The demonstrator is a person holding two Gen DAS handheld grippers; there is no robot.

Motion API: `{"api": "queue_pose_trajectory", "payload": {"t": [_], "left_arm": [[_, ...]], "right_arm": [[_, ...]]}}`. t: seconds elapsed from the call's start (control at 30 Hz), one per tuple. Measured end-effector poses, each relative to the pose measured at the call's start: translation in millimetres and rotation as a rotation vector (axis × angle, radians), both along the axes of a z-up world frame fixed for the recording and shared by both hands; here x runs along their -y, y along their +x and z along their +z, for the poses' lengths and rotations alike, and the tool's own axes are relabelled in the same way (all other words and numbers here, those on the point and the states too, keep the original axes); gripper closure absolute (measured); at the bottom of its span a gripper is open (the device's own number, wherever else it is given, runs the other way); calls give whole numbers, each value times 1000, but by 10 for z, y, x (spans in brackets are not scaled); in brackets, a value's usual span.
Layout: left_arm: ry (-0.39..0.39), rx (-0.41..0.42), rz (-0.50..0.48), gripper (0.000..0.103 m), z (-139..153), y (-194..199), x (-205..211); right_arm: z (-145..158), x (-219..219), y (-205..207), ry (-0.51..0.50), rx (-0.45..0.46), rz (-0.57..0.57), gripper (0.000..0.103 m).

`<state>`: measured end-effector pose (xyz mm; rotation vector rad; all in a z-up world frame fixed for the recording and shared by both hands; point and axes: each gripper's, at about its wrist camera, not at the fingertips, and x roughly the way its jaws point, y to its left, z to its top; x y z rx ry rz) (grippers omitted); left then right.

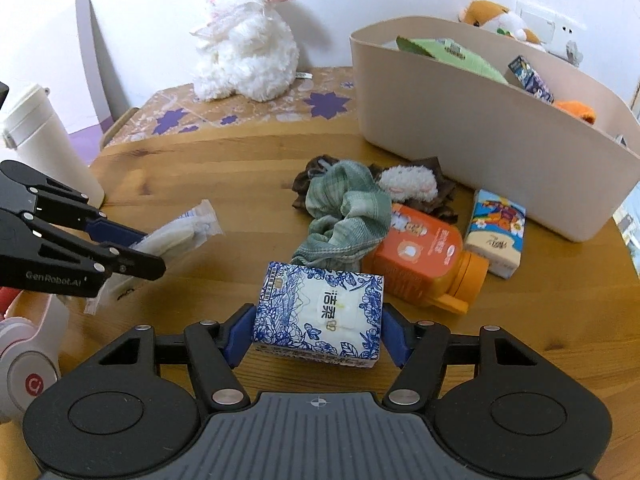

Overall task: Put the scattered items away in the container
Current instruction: 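Carry the white packet and blue-white tissue pack over the basket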

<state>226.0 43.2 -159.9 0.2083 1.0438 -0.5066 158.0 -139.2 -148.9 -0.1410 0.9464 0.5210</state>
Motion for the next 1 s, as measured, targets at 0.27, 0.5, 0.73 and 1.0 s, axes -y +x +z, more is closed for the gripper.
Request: {"api": "queue_pose_trajectory", "payload": {"t": [0.27,0.5,0.73,1.0], "left_arm": [[-29,40,66,76,212,-28,47],[-36,90,103,76,413,16,200],[-53,155,147,76,703,156,399],[-85,243,167,76,1055,334,727]], "right_arm": [[231,134,17,25,47,53,40],[431,366,131,54,73,60,40],[639,688,356,90,116,33,40],[879,1029,674,115,186,21,40]]}}
